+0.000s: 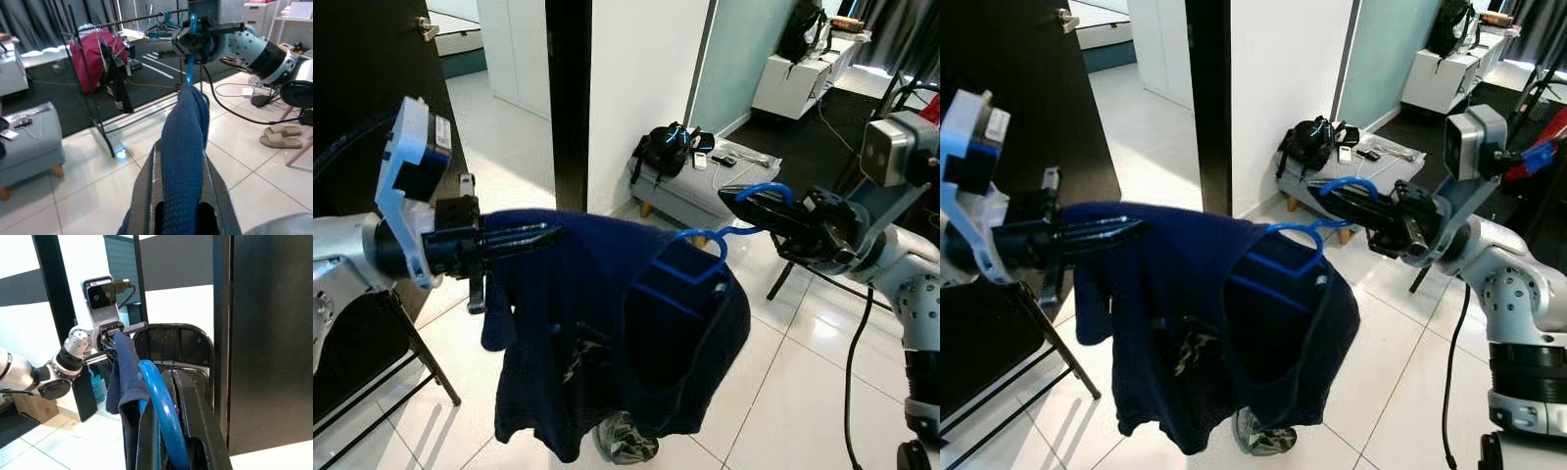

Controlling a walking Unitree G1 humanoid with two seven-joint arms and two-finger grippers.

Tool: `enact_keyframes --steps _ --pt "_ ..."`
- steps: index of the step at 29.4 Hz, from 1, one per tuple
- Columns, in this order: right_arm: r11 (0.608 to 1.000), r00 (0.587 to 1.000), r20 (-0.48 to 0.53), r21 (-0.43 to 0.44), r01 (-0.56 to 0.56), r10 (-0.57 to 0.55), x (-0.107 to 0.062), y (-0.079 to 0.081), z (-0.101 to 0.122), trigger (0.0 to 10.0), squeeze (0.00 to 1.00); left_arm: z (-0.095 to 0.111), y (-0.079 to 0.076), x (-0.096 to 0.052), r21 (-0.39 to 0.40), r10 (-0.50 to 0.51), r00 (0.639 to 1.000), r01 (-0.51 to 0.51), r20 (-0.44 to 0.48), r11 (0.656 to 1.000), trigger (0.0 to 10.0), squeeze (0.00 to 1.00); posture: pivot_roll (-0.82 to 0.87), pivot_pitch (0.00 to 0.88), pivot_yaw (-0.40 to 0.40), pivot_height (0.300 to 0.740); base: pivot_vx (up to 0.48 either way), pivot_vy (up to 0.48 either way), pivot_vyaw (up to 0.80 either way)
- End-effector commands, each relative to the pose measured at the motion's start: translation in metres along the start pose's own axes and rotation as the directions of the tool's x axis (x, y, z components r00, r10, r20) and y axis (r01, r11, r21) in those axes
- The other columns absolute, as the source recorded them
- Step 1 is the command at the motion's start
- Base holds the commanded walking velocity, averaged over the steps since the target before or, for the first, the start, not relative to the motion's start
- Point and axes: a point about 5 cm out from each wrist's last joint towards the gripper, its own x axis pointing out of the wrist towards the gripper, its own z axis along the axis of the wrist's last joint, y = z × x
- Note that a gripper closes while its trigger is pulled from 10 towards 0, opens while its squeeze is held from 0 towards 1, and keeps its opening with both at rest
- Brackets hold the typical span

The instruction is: Hang hanger

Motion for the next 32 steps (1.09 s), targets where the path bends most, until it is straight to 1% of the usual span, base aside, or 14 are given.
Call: enact_keyframes --steps 1,14,15,17,18,19,20,21,22,24,26,28,29,32 --pt "1.0 1.0 0.001 -0.023 0.012 -0.012 -0.003 -0.001 0.008 0.0 0.0 0.004 0.002 -0.008 -0.009 0.032 0.999 -0.032 0.005 0.999 10.0 1.0 0.01 0.0 -0.057 0.74 0.0 0.0 0.0" --pt "0.999 1.0 0.002 -0.032 0.032 -0.032 -0.003 -0.004 0.01 0.0 0.0 0.004 0.003 -0.009 -0.011 0.06 0.998 -0.06 0.021 0.998 10.0 1.0 0.02 0.0 -0.058 0.74 0.0 0.0 0.0" --pt "0.996 0.997 -0.015 -0.046 0.076 -0.077 -0.003 -0.01 0.008 0.0 0.0 0.003 0.007 -0.012 0.008 0.102 0.995 -0.102 0.011 0.995 10.0 1.0 0.02 0.0 -0.058 0.74 0.0 0.0 0.0" --pt "0.996 0.997 -0.015 -0.046 0.076 -0.077 -0.003 -0.01 0.008 0.0 0.0 0.003 0.007 -0.012 0.008 0.102 0.995 -0.102 0.011 0.995 10.0 1.0 0.02 0.0 -0.058 0.74 0.0 0.0 0.0" --pt "0.987 0.988 -0.033 -0.068 0.145 -0.148 -0.003 -0.018 0.005 0.0 0.0 0.003 0.01 -0.015 0.017 0.138 0.99 -0.138 0.013 0.99 10.0 1.0 0.02 0.0 -0.053 0.74 0.0 0.0 0.0" --pt "0.987 0.988 -0.033 -0.068 0.145 -0.148 -0.003 -0.018 0.005 0.0 0.0 0.003 0.01 -0.015 0.017 0.138 0.99 -0.138 0.013 0.99 10.0 1.0 0.02 0.0 -0.053 0.74 0.0 0.0 0.0" --pt "0.966 0.968 -0.047 -0.091 0.243 -0.247 -0.002 -0.03 0.002 0.0 0.0 0.003 0.012 -0.017 0.019 0.177 0.984 -0.178 0.027 0.984 10.0 0.85 0.02 0.0 -0.053 0.74 0.0 0.0 0.0" --pt "0.966 0.968 -0.047 -0.091 0.243 -0.247 -0.002 -0.03 0.002 0.0 0.0 0.003 0.012 -0.017 0.019 0.177 0.984 -0.178 0.027 0.984 10.0 0.85 0.02 0.0 -0.053 0.74 0.0 0.0 0.0" --pt "0.936 0.938 -0.058 -0.101 0.336 -0.343 -0.002 -0.041 -0.004 0.0 0.0 0.0 0.01 -0.017 0.005 0.197 0.979 -0.198 0.041 0.98 10.0 0.0 0.02 0.0 -0.057 0.74 0.0 0.0 0.0" --pt "0.926 0.925 -0.073 -0.099 0.366 -0.373 0.0 -0.045 -0.01 0.0 0.0 -0.006 0.006 -0.014 -0.022 0.215 0.975 -0.214 0.053 0.977 10.0 0.0 0.03 0.0 -0.058 0.74 0.0 0.0 0.0" --pt "0.933 0.93 -0.088 -0.085 0.349 -0.356 0.001 -0.044 -0.016 0.0 0.0 -0.015 0.001 -0.011 -0.046 0.223 0.974 -0.221 0.047 0.974 10.0 0.0 0.03 0.0 -0.059 0.74 0.0 0.0 0.0" --pt "0.972 0.967 -0.106 -0.065 0.224 -0.23 0.002 -0.03 -0.019 0.0 0.0 -0.024 -0.005 -0.009 -0.076 0.228 0.973 -0.225 0.035 0.971 10.0 0.0 0.03 0.0 -0.064 0.74 0.0 0.0 0.0" --pt "0.972 0.967 -0.106 -0.065 0.224 -0.23 0.002 -0.03 -0.019 0.0 0.0 -0.024 -0.005 -0.009 -0.076 0.228 0.973 -0.225 0.035 0.971 10.0 0.0 0.03 0.0 -0.064 0.74 0.0 0.0 0.0" --pt "0.989 0.987 -0.077 -0.049 0.14 -0.144 -0.012 -0.021 -0.002 0.0 0.0 -0.027 -0.015 -0.02 -0.125 0.181 0.983 -0.178 0.011 0.976 10.0 0.0 0.04 0.0 -0.066 0.74 0.0 0.0 0.0"
